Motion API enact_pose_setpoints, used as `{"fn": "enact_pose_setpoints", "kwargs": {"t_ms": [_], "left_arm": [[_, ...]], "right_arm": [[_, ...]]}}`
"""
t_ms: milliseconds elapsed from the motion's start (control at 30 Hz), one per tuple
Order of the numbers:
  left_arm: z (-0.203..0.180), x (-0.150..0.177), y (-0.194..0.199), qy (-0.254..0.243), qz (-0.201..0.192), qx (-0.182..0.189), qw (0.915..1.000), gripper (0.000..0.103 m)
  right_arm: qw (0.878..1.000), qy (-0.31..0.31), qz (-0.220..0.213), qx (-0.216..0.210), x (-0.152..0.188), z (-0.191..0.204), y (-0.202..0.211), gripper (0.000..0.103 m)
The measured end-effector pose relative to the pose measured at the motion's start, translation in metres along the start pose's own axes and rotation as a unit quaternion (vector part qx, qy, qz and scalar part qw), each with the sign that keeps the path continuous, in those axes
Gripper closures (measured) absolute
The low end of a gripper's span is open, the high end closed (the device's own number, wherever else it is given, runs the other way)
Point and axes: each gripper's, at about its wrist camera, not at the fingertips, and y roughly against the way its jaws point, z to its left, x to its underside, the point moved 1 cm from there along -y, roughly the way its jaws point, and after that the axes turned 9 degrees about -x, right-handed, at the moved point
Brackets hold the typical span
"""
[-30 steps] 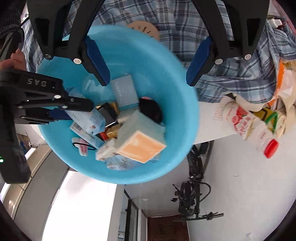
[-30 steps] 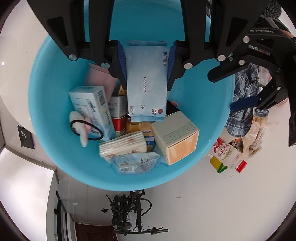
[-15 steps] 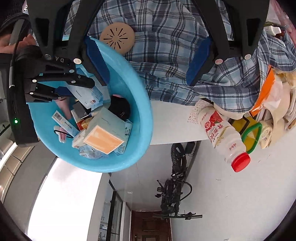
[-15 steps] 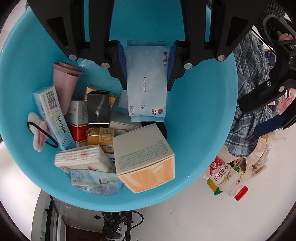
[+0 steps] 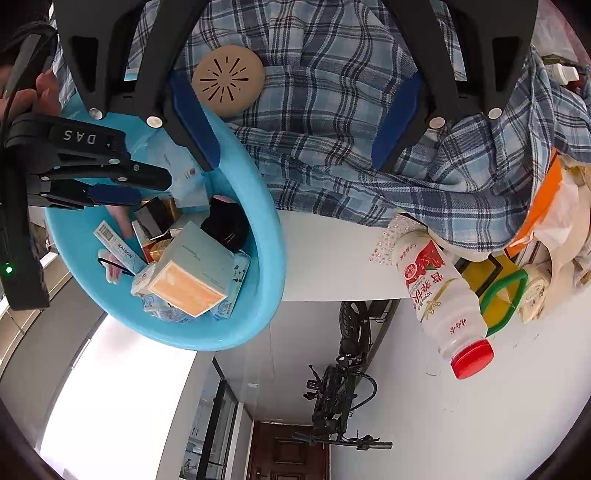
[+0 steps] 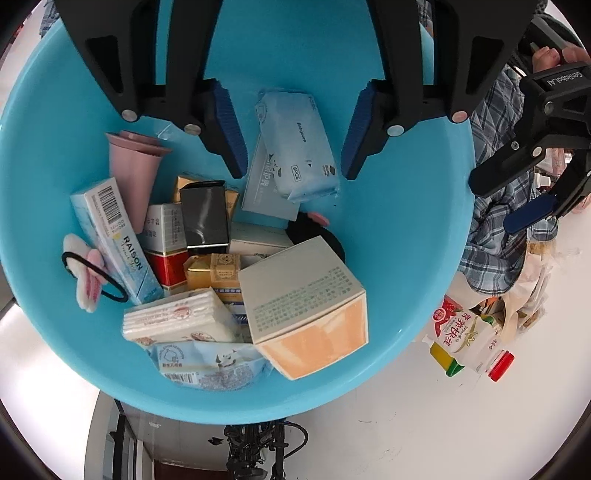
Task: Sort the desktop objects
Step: 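Move both grippers back over the shirt, left gripper toward the orange soap bar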
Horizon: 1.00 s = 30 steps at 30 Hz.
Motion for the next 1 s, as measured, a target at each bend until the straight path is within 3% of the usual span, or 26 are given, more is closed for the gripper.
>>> {"fn": "enact_pose_setpoints", "kwargs": {"t_ms": [267, 367, 600, 667, 733, 1000], "left_arm": [[0.007, 0.01, 0.009, 0.005, -0.004, 0.004, 1.0, 0.017], [0.004, 0.018, 0.016, 0.002, -0.008, 0.012, 0.9999, 0.017], [-0.008, 0.032, 0.037, -0.02, -0.027, 0.017, 0.9993, 0.017], [-0.009, 0.037, 0.043, -0.025, -0.033, 0.02, 0.9989, 0.017], [-0.009, 0.043, 0.048, -0.03, -0.036, 0.019, 0.9987, 0.017], [-0.007, 0.071, 0.057, -0.049, -0.031, 0.016, 0.9982, 0.017]], "right_arm": [[1.0, 0.022, -0.018, 0.005, 0.012, 0.008, 0.025, 0.051], [0.999, 0.031, -0.032, 0.015, 0.017, 0.014, 0.03, 0.044], [0.998, 0.049, -0.046, 0.006, 0.024, 0.035, 0.04, 0.044], [0.997, 0.054, -0.055, 0.004, 0.027, 0.044, 0.044, 0.038], [0.996, 0.056, -0.071, 0.004, 0.033, 0.047, 0.055, 0.031], [0.989, 0.106, -0.099, 0.021, 0.068, 0.06, 0.089, 0.03]]}}
